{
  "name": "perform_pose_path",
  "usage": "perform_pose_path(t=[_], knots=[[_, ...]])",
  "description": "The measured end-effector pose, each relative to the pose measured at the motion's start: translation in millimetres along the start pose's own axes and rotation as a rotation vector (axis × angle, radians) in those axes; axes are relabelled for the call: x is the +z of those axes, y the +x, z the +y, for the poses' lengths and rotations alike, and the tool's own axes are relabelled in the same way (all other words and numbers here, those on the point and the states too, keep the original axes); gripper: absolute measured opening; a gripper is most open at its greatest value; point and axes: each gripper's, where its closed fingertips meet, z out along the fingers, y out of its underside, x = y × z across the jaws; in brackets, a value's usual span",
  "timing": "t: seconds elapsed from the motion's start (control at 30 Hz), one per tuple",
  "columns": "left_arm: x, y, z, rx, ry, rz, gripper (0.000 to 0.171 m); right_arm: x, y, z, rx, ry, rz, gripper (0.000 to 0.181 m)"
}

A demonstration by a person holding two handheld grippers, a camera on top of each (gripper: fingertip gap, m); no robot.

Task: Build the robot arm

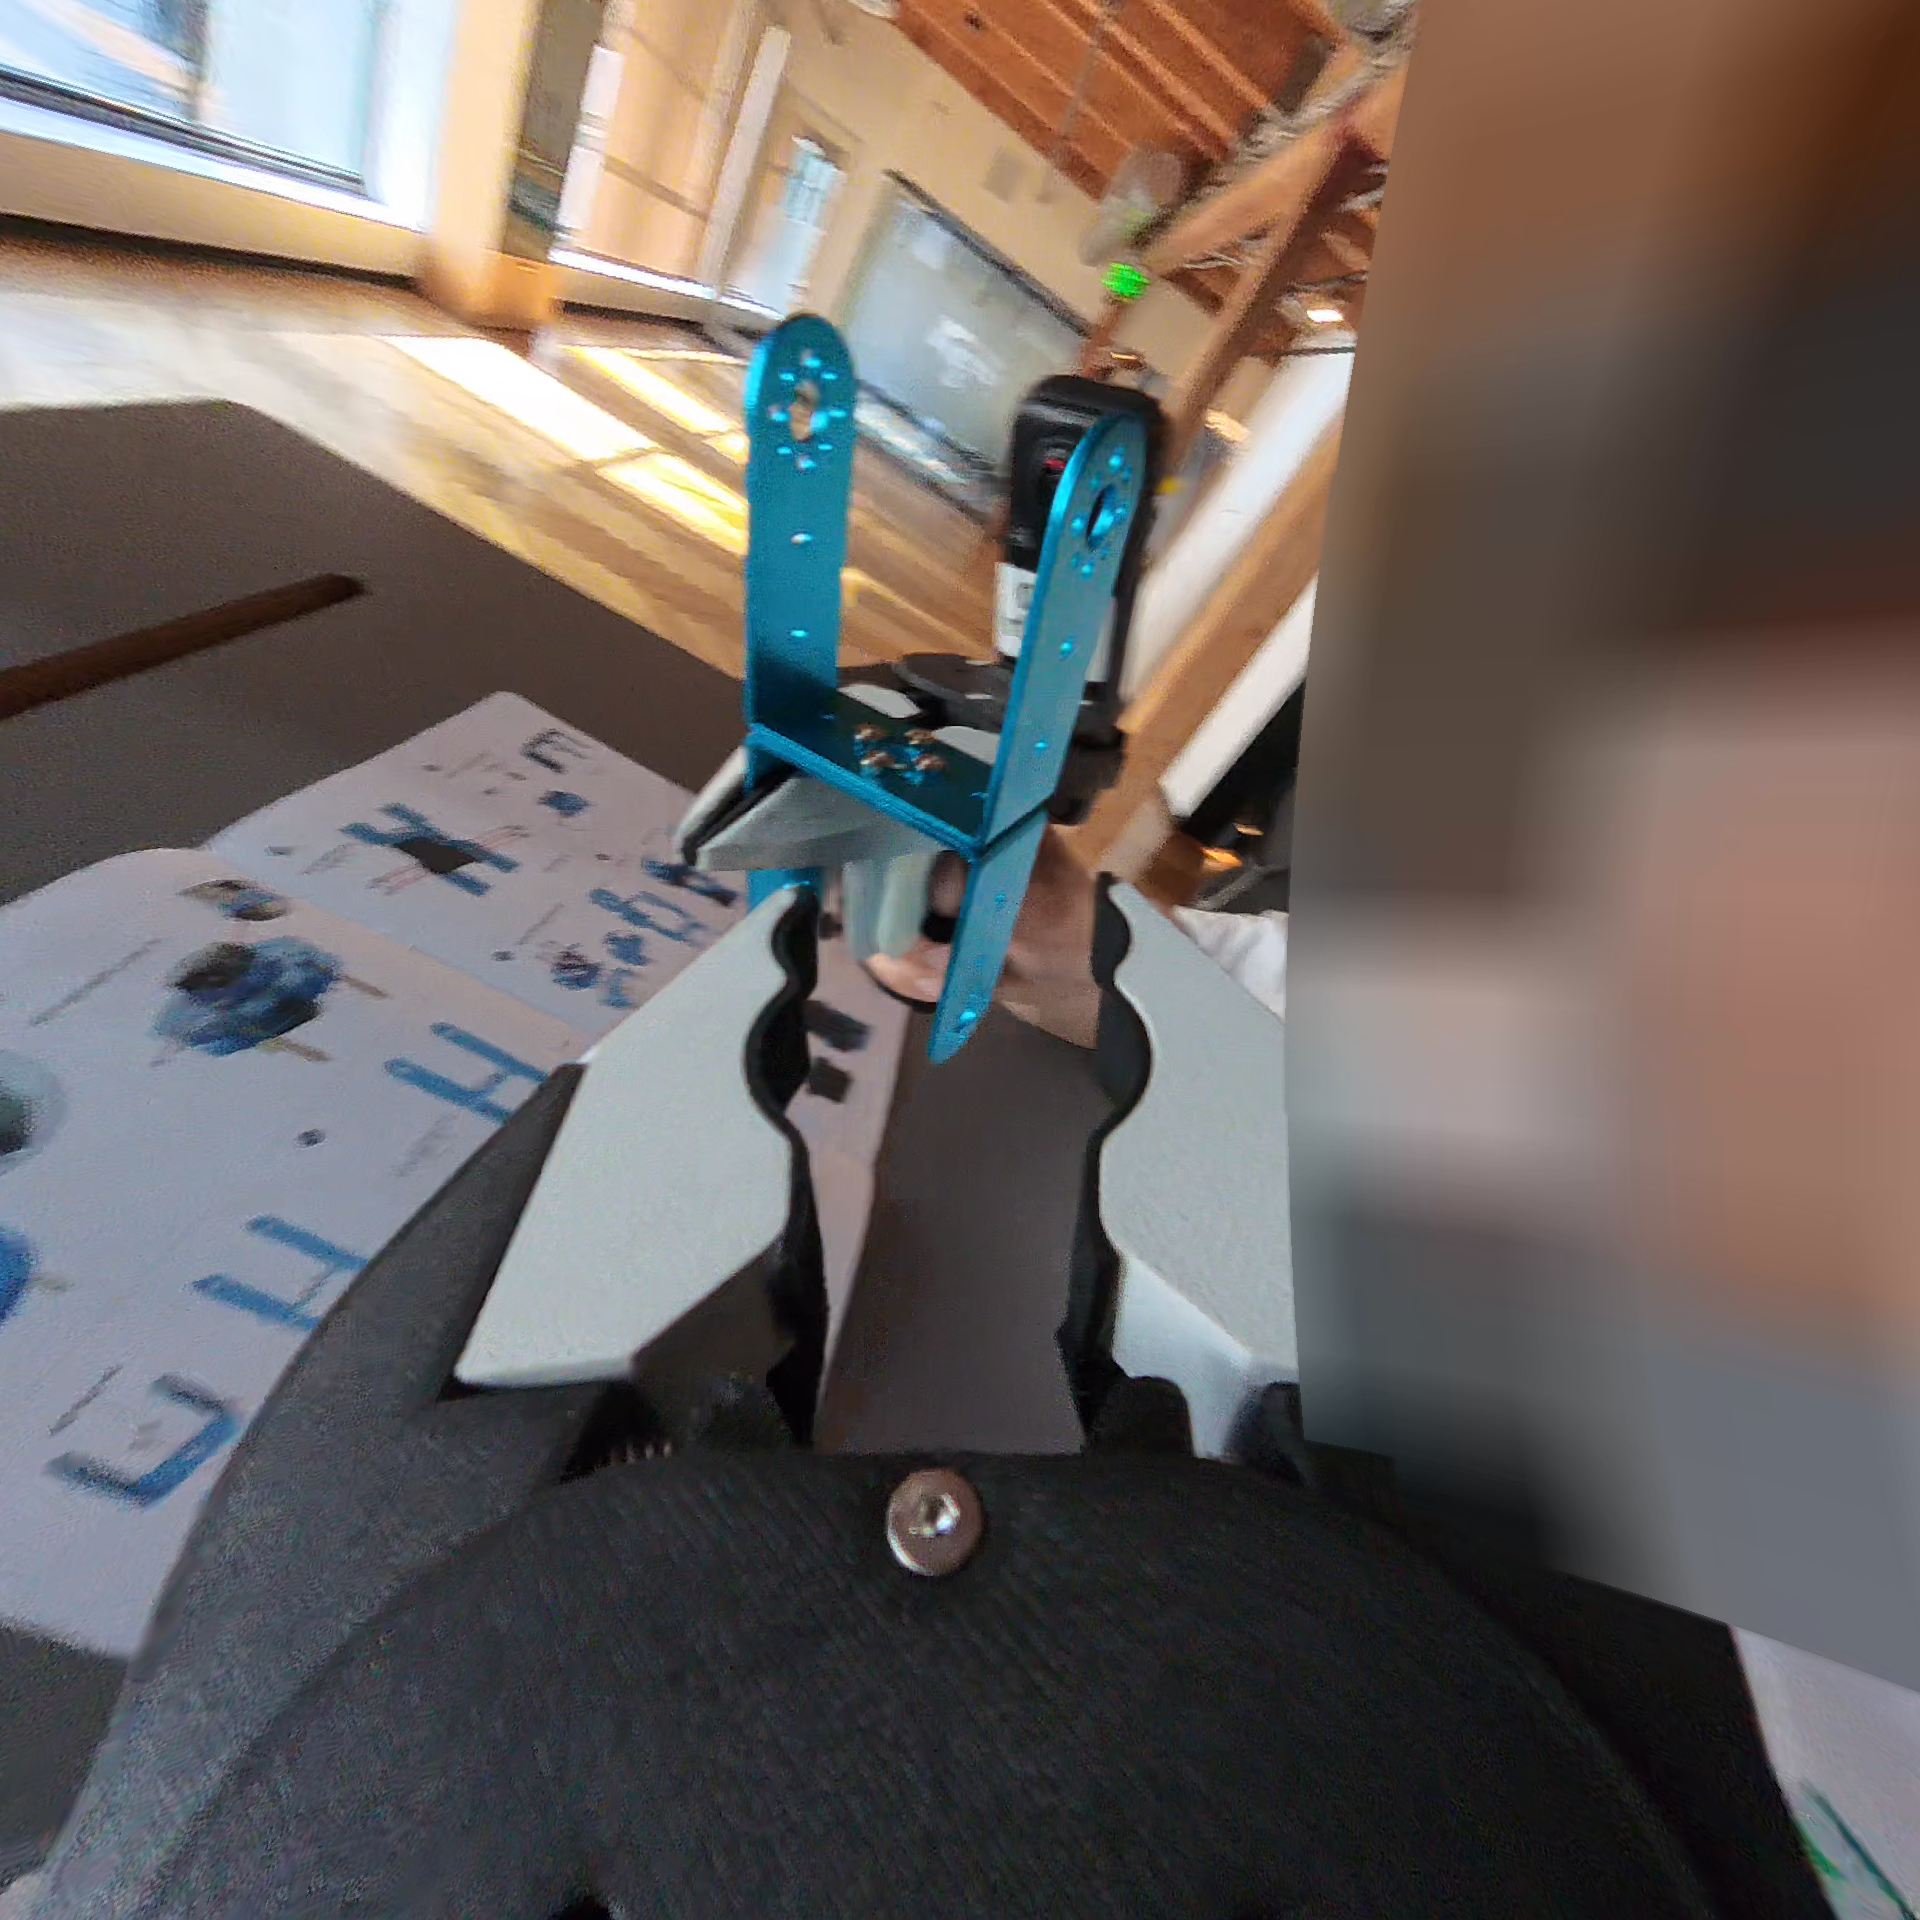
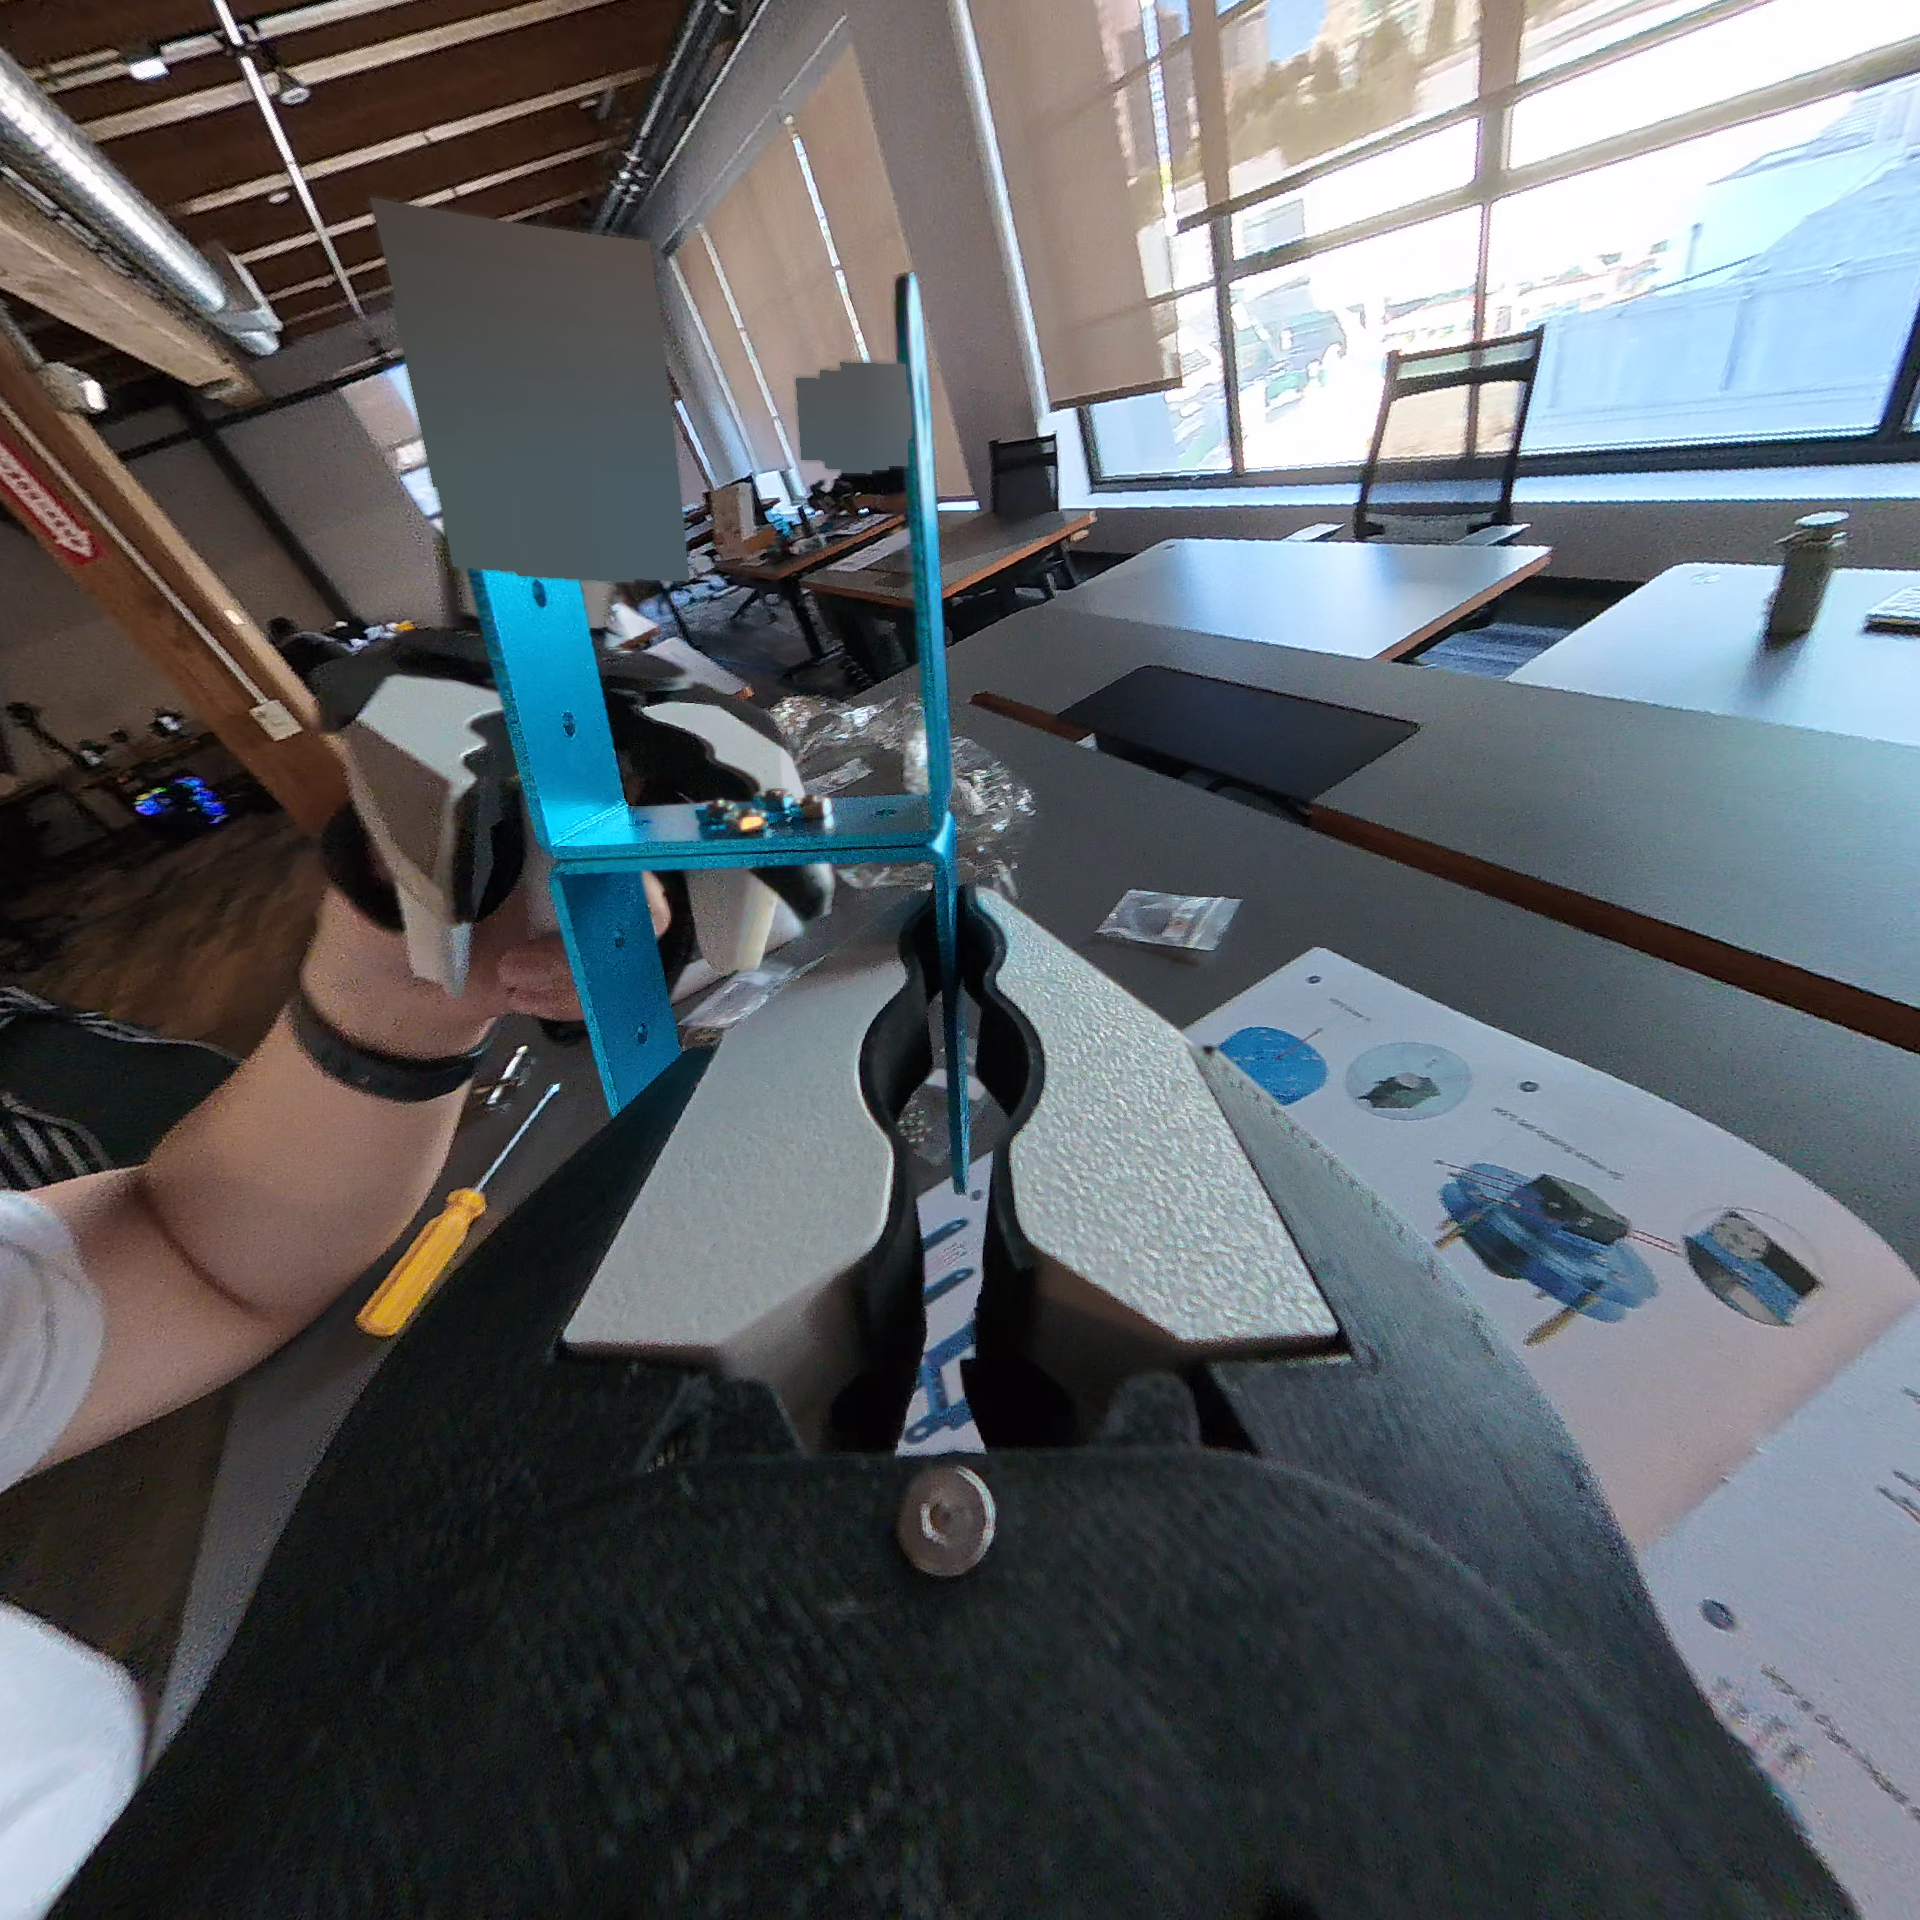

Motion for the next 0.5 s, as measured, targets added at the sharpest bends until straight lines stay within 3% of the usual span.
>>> perform_pose_path(t=[0.03,0.1,0.2,0.27,0.3,0.5], knots=[[2,-6,-1,0.031,0.007,-0.078,0.058,0,5,0,-0.011,0.002,0.025,0.0],[8,-8,-3,0.064,0.035,-0.179,0.063,0,13,2,-0.045,-0.005,0.074,0.0],[20,-13,1,0.041,0.048,-0.287,0.058,2,15,5,-0.103,-0.015,0.116,0.0],[24,-21,10,0.054,0.021,-0.36,0.04,1,14,3,-0.167,-0.012,0.152,0.0],[26,-19,11,0.063,0.02,-0.354,0.027,-1,17,2,-0.201,-0.013,0.187,0.0],[18,-8,4,0.041,0.128,-0.374,0.025,-4,5,-2,-0.195,0.004,0.165,0.0]])
